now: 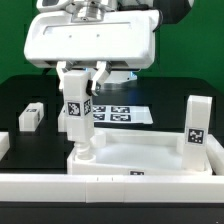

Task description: Assemble desk

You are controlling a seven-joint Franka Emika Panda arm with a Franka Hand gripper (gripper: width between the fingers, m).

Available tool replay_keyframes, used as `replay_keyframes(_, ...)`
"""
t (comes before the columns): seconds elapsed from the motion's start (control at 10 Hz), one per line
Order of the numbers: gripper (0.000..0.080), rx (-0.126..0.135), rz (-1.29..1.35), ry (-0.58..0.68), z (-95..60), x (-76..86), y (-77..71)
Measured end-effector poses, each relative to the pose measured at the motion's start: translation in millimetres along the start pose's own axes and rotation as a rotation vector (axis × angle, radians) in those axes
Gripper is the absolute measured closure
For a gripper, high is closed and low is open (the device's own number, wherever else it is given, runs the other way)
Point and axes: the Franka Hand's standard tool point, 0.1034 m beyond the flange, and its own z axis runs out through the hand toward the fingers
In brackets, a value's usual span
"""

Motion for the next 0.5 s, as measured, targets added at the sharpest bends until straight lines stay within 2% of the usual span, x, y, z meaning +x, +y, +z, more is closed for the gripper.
replay_keyframes(0.5,0.0511,0.001,-0.011,0.023,1.1,0.5,-5.1)
